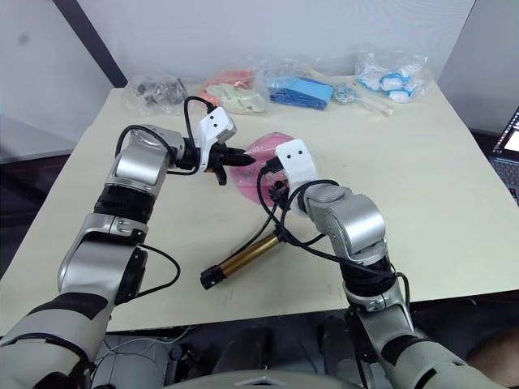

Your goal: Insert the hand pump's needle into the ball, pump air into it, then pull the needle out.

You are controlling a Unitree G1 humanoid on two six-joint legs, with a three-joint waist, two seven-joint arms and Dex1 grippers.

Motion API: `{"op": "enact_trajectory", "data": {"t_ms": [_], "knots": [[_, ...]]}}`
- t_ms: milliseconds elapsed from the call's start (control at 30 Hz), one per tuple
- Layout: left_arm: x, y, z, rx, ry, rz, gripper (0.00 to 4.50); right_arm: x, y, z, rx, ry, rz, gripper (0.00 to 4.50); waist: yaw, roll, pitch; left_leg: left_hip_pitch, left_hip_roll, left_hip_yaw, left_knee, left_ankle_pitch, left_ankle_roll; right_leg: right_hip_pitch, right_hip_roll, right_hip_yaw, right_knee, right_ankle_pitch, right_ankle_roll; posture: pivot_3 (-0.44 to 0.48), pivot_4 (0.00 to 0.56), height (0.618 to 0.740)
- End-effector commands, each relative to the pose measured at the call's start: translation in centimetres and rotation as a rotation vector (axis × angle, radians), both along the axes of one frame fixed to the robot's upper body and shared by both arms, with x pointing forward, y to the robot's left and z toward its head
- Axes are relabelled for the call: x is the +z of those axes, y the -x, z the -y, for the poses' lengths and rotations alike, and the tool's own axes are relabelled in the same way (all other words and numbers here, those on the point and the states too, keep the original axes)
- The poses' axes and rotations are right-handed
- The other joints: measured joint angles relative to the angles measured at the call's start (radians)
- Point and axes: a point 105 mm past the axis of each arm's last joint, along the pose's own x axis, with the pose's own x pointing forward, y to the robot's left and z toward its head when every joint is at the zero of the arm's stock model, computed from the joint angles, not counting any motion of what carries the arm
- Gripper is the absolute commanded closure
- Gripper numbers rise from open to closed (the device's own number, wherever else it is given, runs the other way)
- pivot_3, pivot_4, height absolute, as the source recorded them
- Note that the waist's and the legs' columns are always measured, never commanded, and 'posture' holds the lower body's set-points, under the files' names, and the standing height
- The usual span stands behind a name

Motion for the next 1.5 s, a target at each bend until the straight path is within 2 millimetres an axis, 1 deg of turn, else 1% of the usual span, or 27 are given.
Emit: {"op": "enact_trajectory", "data": {"t_ms": [33, 467, 533, 700, 1067, 1367, 1500], "knots": [[-4.4, 0.8, -0.7, 0.020, -0.062, -0.147, 4.50, 0.9, 0.0, 0.0, -0.027, -0.047, 0.011, 1.46, 0.000, 0.000, 0.000, 0.000, 0.000, 0.000, 0.000, 0.000, 0.000, 0.000, 0.000, 0.000, 0.000, 0.000, 0.000, 0.000, 0.150, 0.740], [-4.3, 0.8, -0.7, 0.025, -0.058, -0.143, 4.50, 1.2, -0.9, -1.3, -0.041, -0.132, 0.016, 1.46, -0.001, 0.000, 0.000, 0.000, -0.001, 0.000, 0.000, 0.000, 0.000, 0.000, 0.000, 0.000, 0.000, 0.000, 0.000, 0.000, 0.150, 0.740], [-4.3, 0.8, -0.7, 0.027, -0.057, -0.143, 4.50, 1.2, -1.0, -1.5, -0.034, -0.135, 0.018, 1.97, -0.001, 0.000, 0.000, 0.000, -0.001, 0.000, 0.000, 0.000, 0.000, 0.000, 0.000, 0.000, 0.000, 0.000, 0.000, 0.000, 0.150, 0.740], [-4.3, 0.8, -0.7, 0.028, -0.056, -0.142, 4.50, 1.5, -0.6, -2.8, 0.015, -0.167, 0.027, 1.97, -0.001, 0.000, 0.000, 0.000, -0.001, 0.000, 0.000, 0.000, 0.000, 0.000, 0.000, 0.000, 0.001, 0.000, 0.000, 0.000, 0.150, 0.740], [-4.3, 0.7, -0.9, 0.030, -0.056, -0.140, 4.50, 1.5, -0.8, -3.0, 0.002, -0.213, 0.014, 1.97, -0.001, 0.000, 0.000, 0.000, -0.001, 0.000, 0.001, 0.000, 0.000, 0.000, 0.000, 0.000, 0.001, 0.000, 0.000, 0.000, 0.150, 0.740], [-4.3, 0.7, -0.9, 0.030, -0.057, -0.140, 4.50, 1.7, -0.6, -3.4, 0.007, -0.265, -0.005, 1.97, -0.001, 0.000, 0.000, 0.000, -0.001, 0.001, 0.001, 0.000, 0.000, 0.001, 0.000, 0.000, 0.002, 0.000, 0.000, 0.000, 0.150, 0.740], [-4.3, 0.7, -0.9, 0.030, -0.058, -0.141, 4.50, 1.4, -0.5, -3.5, 0.011, -0.264, -0.019, 1.97, -0.001, 0.000, 0.000, 0.000, -0.001, 0.001, 0.001, 0.000, 0.000, 0.001, 0.000, 0.000, 0.002, 0.000, 0.000, 0.000, 0.150, 0.740]]}}
